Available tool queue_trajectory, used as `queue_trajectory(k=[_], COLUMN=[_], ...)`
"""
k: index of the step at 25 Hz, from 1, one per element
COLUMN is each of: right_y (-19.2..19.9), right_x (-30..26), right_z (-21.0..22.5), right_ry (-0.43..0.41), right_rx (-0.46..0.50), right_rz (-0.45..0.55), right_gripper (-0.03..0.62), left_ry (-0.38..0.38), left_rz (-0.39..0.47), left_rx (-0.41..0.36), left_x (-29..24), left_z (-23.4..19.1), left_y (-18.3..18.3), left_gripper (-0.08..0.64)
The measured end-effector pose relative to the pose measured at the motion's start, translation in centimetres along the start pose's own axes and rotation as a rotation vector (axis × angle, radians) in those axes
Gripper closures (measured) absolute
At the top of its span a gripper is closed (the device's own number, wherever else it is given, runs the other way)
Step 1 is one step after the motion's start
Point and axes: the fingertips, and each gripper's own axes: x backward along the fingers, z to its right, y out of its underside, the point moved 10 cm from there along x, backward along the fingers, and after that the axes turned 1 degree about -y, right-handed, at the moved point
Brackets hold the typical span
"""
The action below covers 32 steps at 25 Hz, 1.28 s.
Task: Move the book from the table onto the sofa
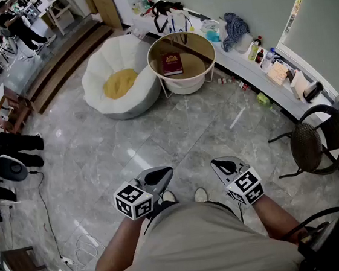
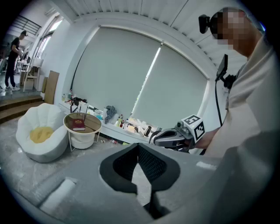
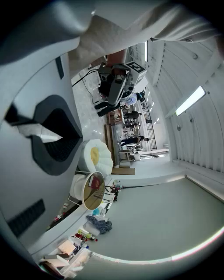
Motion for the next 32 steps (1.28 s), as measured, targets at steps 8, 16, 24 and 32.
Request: queue_trajectory(k=[8, 16, 24, 32], right_y=[0.6, -2.6, -10.8, -17.2], right_x=[-1.8, -8.9, -21.0, -32.4], right_z=[2.2, 5.8, 9.9, 13.1], right_ry=[0.003, 0.031, 0.123, 0.155], right_rx=[-0.004, -0.105, -0.19, -0.214], right_rz=[-0.028, -0.017, -0.027, -0.032], right_gripper=[0.581, 0.58, 0.506, 0.502], left_ry=[-0.028, 0.009, 0.112, 0.134], left_rz=[0.021, 0.045, 0.051, 0.001], left_rx=[0.022, 0.075, 0.028, 0.014], left_x=[-1.1, -2.6, -4.0, -4.5], left_z=[-2.2, -11.4, -26.6, -39.9], left_y=[-0.1, -2.2, -9.6, -13.8], left_gripper=[0.552, 0.551, 0.524, 0.471])
